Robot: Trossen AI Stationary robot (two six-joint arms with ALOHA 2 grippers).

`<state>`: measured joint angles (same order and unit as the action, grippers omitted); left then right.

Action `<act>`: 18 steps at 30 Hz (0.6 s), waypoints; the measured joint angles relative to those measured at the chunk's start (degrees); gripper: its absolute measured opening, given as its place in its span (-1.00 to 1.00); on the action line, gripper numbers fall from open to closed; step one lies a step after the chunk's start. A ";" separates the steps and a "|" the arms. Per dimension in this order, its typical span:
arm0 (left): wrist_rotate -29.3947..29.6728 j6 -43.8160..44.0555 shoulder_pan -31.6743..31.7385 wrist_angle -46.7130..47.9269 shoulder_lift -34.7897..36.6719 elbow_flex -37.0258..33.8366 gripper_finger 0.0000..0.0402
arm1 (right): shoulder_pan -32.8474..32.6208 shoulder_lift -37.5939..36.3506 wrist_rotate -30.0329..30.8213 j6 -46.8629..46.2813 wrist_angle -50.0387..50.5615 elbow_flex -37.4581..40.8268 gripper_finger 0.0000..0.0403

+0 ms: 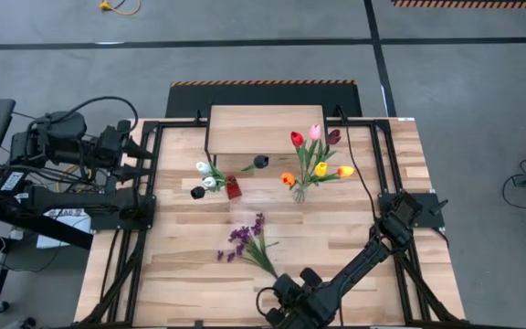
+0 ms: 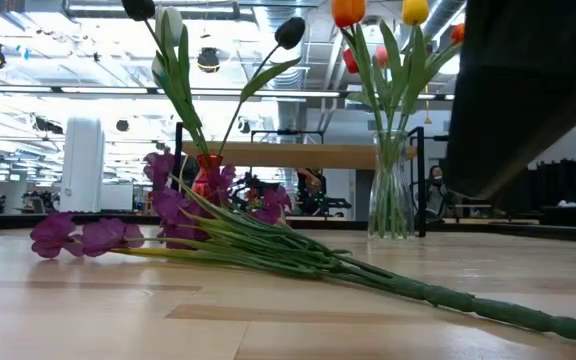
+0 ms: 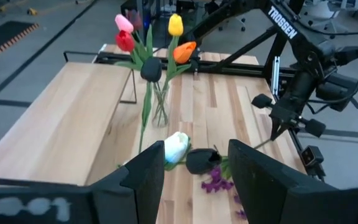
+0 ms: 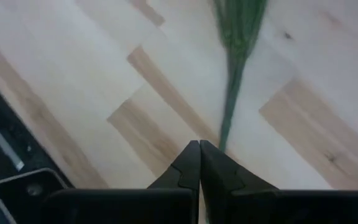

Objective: Pick and place flowers into a vace then onto a shelf
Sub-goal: Put the purple flowers into the red vase

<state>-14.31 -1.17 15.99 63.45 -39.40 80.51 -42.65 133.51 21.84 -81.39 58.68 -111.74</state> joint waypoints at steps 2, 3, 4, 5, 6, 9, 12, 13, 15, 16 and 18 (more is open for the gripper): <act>-0.02 0.11 0.02 0.71 0.00 0.00 -0.17 | 0.05 -0.01 0.52 -1.49 1.21 -0.26 -1.00; -0.02 0.11 0.01 0.72 0.00 0.00 -0.17 | 0.21 -0.02 0.55 -2.33 1.53 -0.26 -1.00; -0.03 0.13 0.01 0.62 0.00 0.00 -0.17 | 0.39 -0.02 0.53 -2.57 1.54 -0.26 -1.00; -0.03 0.13 0.01 0.61 0.00 0.00 -0.17 | 0.42 -0.02 0.55 -2.47 1.54 -0.26 -1.00; -0.04 0.13 0.00 0.60 0.00 0.00 -0.17 | 0.42 -0.02 0.68 -2.13 1.54 -0.26 -1.00; -0.04 0.13 0.00 0.56 0.00 0.00 -0.17 | 0.75 -0.02 0.50 -0.02 1.56 -0.29 -0.97; -0.06 0.13 0.00 0.54 0.00 0.00 -0.17 | 1.23 -0.02 -0.99 2.06 1.55 -0.29 -0.84; -0.07 0.13 0.02 0.54 0.00 0.00 -0.17 | 1.43 -0.02 -1.32 2.39 1.58 -0.29 -0.77; -0.08 0.13 0.01 0.54 0.00 0.00 -0.17 | 1.83 -0.08 -1.38 2.45 1.02 0.12 -0.63; -0.09 0.13 0.00 0.54 0.00 0.00 -0.17 | 2.05 -0.15 -1.50 2.47 0.06 0.83 -0.55; -0.09 0.13 0.00 0.54 0.00 0.00 -0.17 | 2.55 -0.15 -3.37 3.53 -2.55 2.60 -0.41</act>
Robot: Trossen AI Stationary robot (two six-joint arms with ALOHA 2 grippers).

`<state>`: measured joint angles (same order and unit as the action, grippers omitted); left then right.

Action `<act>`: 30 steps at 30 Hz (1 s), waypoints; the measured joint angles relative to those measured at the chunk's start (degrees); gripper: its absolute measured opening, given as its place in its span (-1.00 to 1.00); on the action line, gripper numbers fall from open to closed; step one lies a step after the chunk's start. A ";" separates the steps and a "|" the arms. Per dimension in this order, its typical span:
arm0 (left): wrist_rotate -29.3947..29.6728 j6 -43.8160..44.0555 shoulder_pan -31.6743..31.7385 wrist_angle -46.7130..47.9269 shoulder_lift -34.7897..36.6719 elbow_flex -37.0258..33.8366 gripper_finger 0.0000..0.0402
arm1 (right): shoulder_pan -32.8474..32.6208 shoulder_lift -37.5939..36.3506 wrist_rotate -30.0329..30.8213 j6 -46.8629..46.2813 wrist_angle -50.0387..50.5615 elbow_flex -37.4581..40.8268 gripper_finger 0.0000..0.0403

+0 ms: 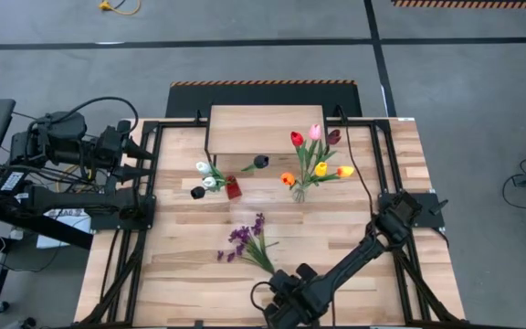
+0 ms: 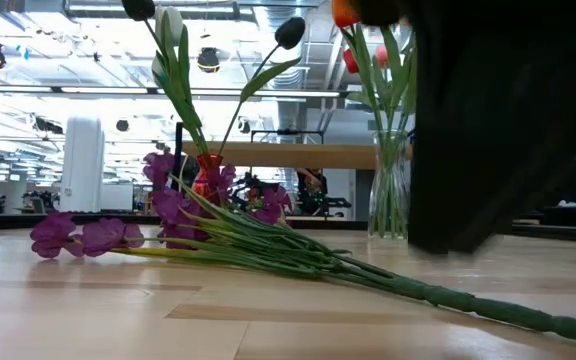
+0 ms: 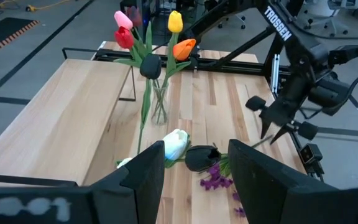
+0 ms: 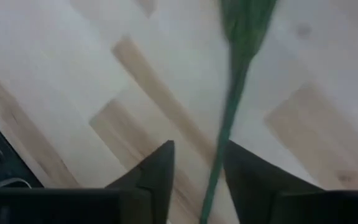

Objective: Pick and place flowers into a vace then onto a shelf
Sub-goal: Put the purple flowers into the red vase

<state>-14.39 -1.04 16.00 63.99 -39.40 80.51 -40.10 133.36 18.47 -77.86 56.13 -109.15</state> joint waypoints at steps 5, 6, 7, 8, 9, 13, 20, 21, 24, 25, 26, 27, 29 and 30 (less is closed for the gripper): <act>-0.02 0.00 -0.01 0.00 0.00 0.00 -0.17 | 0.86 -0.60 -4.61 1.94 -10.02 6.47 -0.15; -0.02 0.00 0.02 0.00 0.00 0.00 -0.17 | 0.94 -0.66 -4.51 0.81 -11.12 7.43 -0.12; -0.02 0.00 -0.01 0.00 0.00 0.00 -0.17 | 1.14 -0.70 -4.49 -0.35 -12.03 8.24 -0.11; -0.02 0.00 -0.01 0.00 0.00 0.00 -0.17 | 1.26 -0.68 -4.81 -1.27 -11.89 8.97 -0.10; -0.02 0.00 -0.01 0.00 0.00 0.00 -0.17 | 1.37 -0.68 -5.27 -1.47 -12.32 9.48 -0.10; -0.02 0.00 0.02 0.00 0.00 0.00 -0.17 | 1.62 -1.10 -7.07 -1.56 -15.08 12.60 -0.22; 0.00 0.00 0.00 0.39 0.00 0.00 -0.17 | 1.48 -1.15 -6.06 2.71 -15.69 12.94 -0.50; 0.00 -0.01 0.02 0.65 0.00 0.00 -0.17 | 1.47 -1.01 -5.83 3.26 -15.47 12.57 -0.51; 0.02 -0.28 -0.01 1.21 0.00 0.00 -0.17 | 1.47 -0.79 -5.20 3.38 -15.97 12.07 -0.51; 0.02 -0.30 0.00 1.26 0.00 0.00 -0.17 | 1.47 -0.68 -4.87 4.12 -16.13 11.75 -0.50; 0.02 -0.31 0.00 1.27 0.00 0.00 -0.17 | 1.47 -0.56 -4.38 5.01 -16.24 11.08 -0.49; 0.02 -0.33 0.00 1.27 0.00 0.00 -0.17 | 1.47 -0.38 -3.56 6.37 -16.22 10.22 -0.48; 0.02 -0.38 -0.01 1.27 0.00 0.00 -0.17 | 1.37 0.03 -0.92 9.45 -15.71 7.77 -0.44; 0.02 -0.44 0.02 1.27 0.00 0.00 -0.17 | 1.36 0.33 0.10 10.86 -15.41 6.60 -0.41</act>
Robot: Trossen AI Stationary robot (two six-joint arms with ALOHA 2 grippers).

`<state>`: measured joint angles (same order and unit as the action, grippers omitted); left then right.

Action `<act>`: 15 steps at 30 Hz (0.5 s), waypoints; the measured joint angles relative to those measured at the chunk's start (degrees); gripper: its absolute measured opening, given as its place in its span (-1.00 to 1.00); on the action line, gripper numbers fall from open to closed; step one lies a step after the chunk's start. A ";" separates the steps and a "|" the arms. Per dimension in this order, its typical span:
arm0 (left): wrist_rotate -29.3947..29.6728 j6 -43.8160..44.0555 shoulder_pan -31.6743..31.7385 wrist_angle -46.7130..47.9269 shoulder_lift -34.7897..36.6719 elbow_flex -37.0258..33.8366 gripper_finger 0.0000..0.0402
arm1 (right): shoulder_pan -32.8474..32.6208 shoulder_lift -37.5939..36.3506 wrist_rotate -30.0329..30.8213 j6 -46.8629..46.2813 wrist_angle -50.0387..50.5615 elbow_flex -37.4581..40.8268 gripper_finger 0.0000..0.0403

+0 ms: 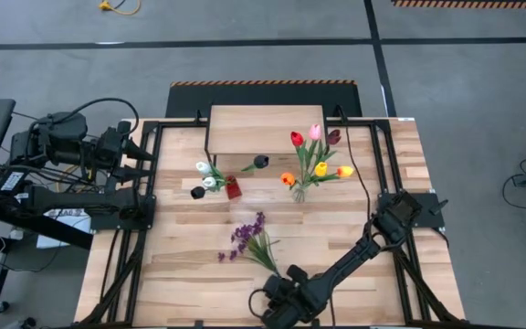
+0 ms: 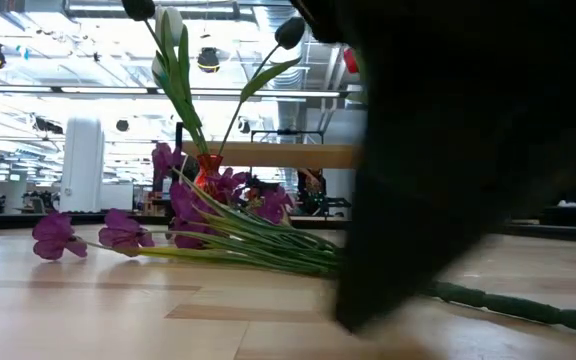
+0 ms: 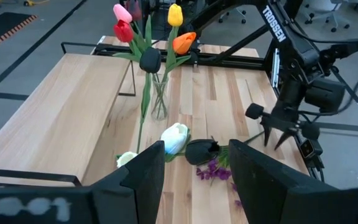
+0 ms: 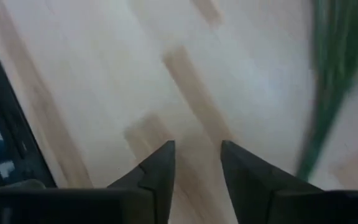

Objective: Pick and place flowers into a vace then onto a shelf
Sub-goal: Put the purple flowers into the red vase

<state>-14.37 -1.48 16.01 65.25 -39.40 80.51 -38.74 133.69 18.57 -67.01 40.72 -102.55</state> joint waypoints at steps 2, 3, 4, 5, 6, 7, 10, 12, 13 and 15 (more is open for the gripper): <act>0.00 -0.06 -0.01 0.01 0.00 0.00 -0.17 | 0.19 0.36 2.19 2.92 0.63 -2.11 -0.33; 0.00 -0.07 -0.01 0.00 0.00 0.00 -0.17 | 0.30 0.31 3.08 4.24 1.38 -3.03 -0.29; 0.00 -0.09 -0.02 0.00 0.02 0.00 -0.17 | 0.41 0.15 3.96 5.20 2.12 -4.07 -0.25; 0.00 -0.09 0.00 0.00 0.00 0.00 -0.17 | 0.56 0.03 4.73 5.38 3.74 -5.03 -0.20; 0.00 -0.10 -0.01 0.00 0.00 0.00 -0.17 | 0.60 -0.04 5.54 5.34 5.89 -5.80 -0.15; 0.02 -0.11 0.00 0.00 0.00 0.00 -0.17 | 0.61 -0.05 6.15 4.88 8.06 -6.41 -0.11; 0.02 -0.13 -0.01 0.01 0.01 0.00 -0.17 | 0.74 -0.05 7.48 1.00 13.68 -6.90 -0.01; 0.02 -0.14 0.00 0.00 0.00 0.00 -0.17 | 0.74 -0.05 6.65 -1.94 17.99 -6.90 0.03; 0.02 -0.15 -0.01 0.00 0.00 0.00 -0.17 | 0.76 -0.05 5.71 -2.39 19.26 -6.71 0.04; 0.02 -0.13 -0.01 0.02 0.00 0.00 -0.17 | 0.81 -0.15 3.99 -2.23 18.48 -5.31 0.05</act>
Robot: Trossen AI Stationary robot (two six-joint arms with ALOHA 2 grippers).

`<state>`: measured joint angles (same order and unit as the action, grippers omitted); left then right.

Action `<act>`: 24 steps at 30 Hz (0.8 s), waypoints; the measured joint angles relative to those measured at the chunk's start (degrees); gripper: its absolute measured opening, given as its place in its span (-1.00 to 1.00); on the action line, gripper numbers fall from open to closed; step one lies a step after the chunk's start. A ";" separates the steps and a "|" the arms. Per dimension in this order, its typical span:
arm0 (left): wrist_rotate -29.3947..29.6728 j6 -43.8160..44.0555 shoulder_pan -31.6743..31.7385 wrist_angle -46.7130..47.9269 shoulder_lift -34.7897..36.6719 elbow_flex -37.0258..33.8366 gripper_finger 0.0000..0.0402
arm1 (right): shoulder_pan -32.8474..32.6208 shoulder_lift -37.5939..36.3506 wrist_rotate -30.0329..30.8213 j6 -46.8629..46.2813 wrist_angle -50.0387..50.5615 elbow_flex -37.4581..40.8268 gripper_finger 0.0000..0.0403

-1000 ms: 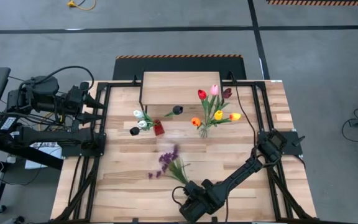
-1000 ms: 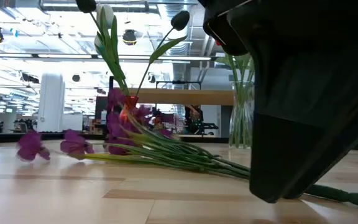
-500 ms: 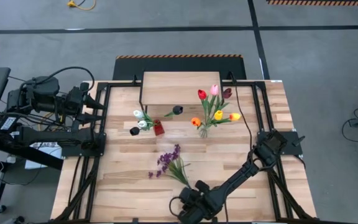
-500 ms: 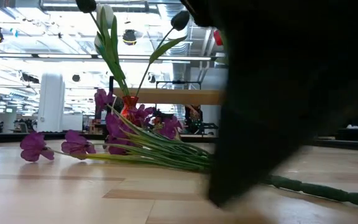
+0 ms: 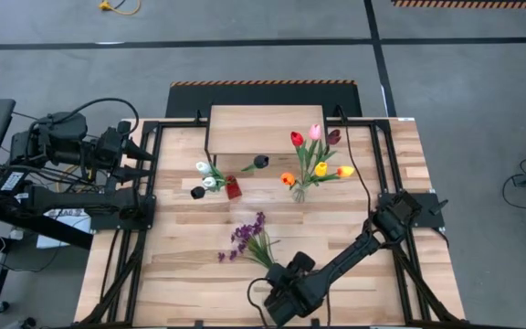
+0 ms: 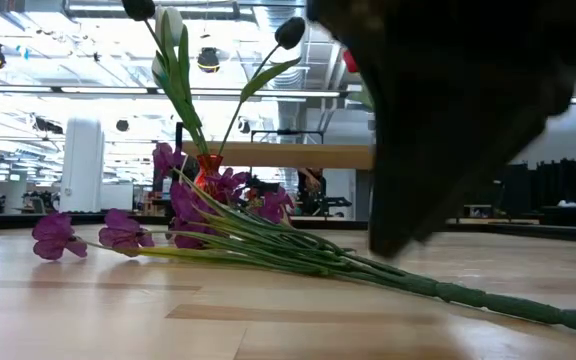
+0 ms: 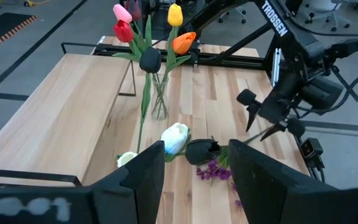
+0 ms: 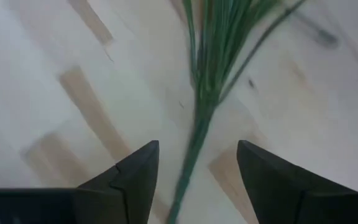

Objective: Pick and place flowers into a vace then onto a shelf
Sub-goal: Put the purple flowers into the red vase

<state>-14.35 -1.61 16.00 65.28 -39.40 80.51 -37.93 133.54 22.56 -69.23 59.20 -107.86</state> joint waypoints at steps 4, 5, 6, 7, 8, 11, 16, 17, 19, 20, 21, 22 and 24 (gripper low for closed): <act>-0.01 0.04 -0.01 0.00 0.00 0.00 -0.17 | -0.04 -0.03 -2.14 0.23 -5.39 3.81 0.04; -0.02 0.17 -0.01 0.00 0.00 0.00 -0.17 | -0.05 -0.08 -2.73 0.13 -7.49 4.97 0.03; -0.02 0.38 -0.01 0.00 0.00 0.00 -0.17 | -0.09 -0.45 -3.09 0.20 -8.99 6.20 0.03; -0.02 0.51 0.01 0.01 0.00 0.00 -0.17 | -0.07 -0.65 -3.46 0.18 -10.41 7.31 0.02; 0.00 0.54 -0.01 0.00 0.00 0.00 -0.17 | -0.07 -0.80 -4.03 -0.39 -11.74 8.59 0.01; -0.02 0.59 0.01 0.03 0.00 0.00 -0.17 | -0.31 -1.09 -4.46 -5.06 -13.22 11.26 -0.04; -0.02 0.72 -0.01 0.04 0.00 0.00 -0.17 | -0.28 -1.25 -4.74 -10.08 -12.71 12.40 -0.24; -0.01 0.72 -0.01 0.04 0.00 0.00 -0.17 | -0.28 -1.25 -4.78 -10.09 -12.55 12.46 -0.30; -0.01 0.72 0.01 0.04 0.00 0.00 -0.17 | -0.16 -1.25 -4.74 -10.31 -12.04 12.51 -0.47; 0.00 0.73 0.01 0.04 0.00 0.00 -0.17 | -0.03 -1.26 -4.75 -10.37 -11.75 12.52 -0.57; -0.01 0.73 0.00 0.04 0.00 0.00 -0.17 | 0.10 -1.29 -5.06 -10.50 -11.44 12.53 -0.68; -0.02 0.73 0.01 0.04 0.00 0.00 -0.17 | 0.20 -1.31 -5.56 -10.54 -11.16 12.53 -0.79; -0.02 0.74 0.01 0.04 0.00 0.00 -0.17 | 0.34 -1.42 -6.25 -10.62 -11.04 12.55 -0.93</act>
<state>-14.37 -0.86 16.01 65.32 -39.40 80.51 -37.59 132.11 16.32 -79.85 48.16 -95.31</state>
